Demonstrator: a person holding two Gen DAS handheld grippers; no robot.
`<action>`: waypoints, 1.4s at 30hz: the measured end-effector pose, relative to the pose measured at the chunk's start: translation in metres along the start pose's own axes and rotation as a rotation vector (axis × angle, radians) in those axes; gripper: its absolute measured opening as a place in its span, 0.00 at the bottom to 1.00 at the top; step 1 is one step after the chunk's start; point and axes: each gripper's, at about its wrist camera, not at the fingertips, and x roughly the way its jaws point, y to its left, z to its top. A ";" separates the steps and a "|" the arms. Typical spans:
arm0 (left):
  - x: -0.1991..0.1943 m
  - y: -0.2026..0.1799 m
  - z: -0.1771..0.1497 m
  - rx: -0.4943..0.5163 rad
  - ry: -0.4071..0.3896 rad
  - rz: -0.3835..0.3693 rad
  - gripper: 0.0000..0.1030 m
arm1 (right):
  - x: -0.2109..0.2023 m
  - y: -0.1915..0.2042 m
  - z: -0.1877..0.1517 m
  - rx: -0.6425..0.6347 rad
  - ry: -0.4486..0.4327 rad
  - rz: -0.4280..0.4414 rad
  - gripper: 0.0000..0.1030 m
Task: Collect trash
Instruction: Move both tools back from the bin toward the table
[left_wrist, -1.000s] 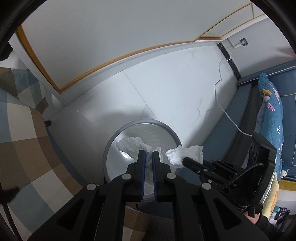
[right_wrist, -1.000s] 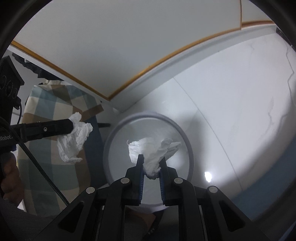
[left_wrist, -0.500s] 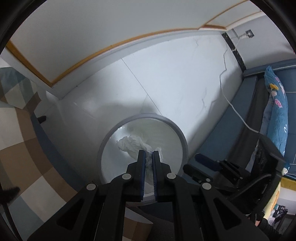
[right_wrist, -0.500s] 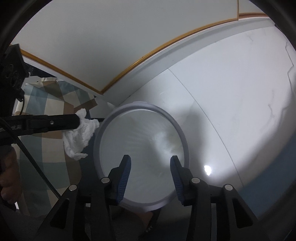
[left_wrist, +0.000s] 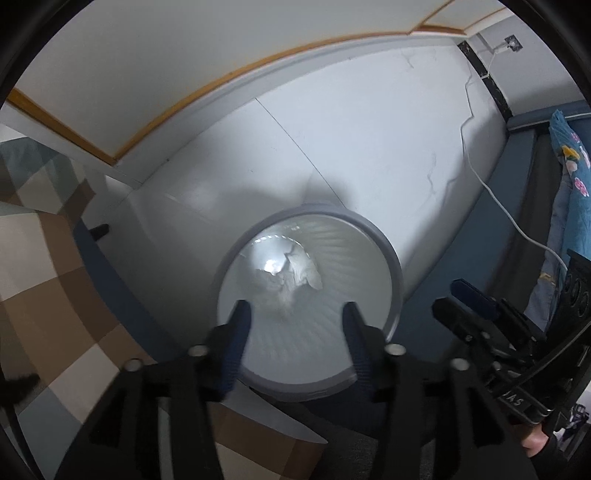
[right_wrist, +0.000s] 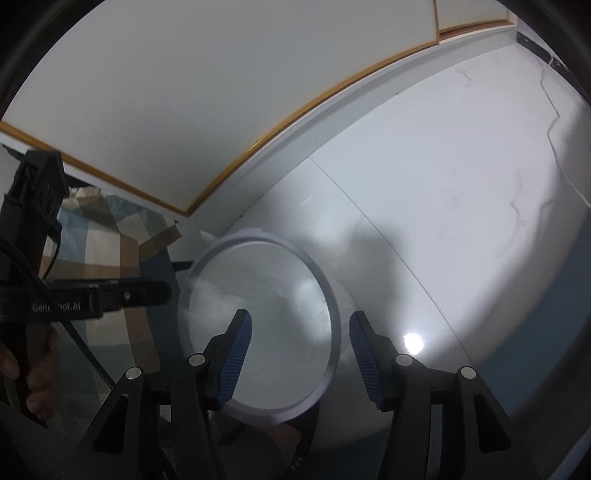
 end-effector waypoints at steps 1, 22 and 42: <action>-0.001 -0.001 0.000 -0.001 -0.002 -0.001 0.48 | -0.002 0.000 0.001 0.006 -0.009 0.003 0.53; -0.086 -0.004 -0.040 0.042 -0.311 0.142 0.56 | -0.054 0.039 0.003 -0.055 -0.092 0.087 0.72; -0.203 0.006 -0.112 -0.039 -0.699 0.186 0.71 | -0.177 0.103 -0.009 -0.168 -0.418 0.062 0.81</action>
